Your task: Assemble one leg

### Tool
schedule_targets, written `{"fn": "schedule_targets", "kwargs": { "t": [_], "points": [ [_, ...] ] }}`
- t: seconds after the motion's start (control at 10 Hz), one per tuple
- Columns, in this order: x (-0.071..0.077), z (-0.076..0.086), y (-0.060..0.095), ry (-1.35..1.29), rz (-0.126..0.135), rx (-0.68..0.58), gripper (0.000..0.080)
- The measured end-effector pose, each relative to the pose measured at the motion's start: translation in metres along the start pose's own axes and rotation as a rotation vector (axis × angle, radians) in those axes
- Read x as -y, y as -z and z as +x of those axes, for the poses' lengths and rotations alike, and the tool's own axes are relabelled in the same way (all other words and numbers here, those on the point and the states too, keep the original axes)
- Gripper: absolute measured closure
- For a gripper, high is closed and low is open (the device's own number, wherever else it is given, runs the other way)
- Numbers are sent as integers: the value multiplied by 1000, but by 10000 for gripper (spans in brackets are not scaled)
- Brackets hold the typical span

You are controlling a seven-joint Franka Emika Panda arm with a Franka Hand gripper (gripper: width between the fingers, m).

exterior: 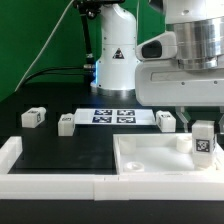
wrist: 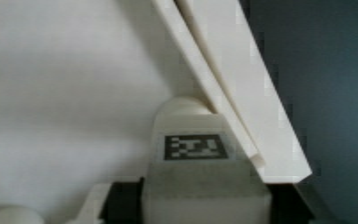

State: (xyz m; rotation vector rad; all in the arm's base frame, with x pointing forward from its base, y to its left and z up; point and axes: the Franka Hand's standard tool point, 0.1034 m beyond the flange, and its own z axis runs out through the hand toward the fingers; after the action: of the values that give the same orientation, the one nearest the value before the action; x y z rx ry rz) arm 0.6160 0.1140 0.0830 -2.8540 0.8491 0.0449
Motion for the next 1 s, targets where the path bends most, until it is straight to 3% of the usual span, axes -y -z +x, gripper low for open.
{"fn": "schedule_targets", "kwargs": {
  "t": [0.4,0.7,0.8,0.9,1.0],
  "points": [
    [3,-2,-1,-472,2,1,507],
    [3,-2,-1,-425,3,2,507],
    [3,-2,-1,-419,3,2,332],
    [3,-2,-2,-283,-6,-3,332],
    [3,-1,-3,-59,-21,-12,193]
  ]
}}
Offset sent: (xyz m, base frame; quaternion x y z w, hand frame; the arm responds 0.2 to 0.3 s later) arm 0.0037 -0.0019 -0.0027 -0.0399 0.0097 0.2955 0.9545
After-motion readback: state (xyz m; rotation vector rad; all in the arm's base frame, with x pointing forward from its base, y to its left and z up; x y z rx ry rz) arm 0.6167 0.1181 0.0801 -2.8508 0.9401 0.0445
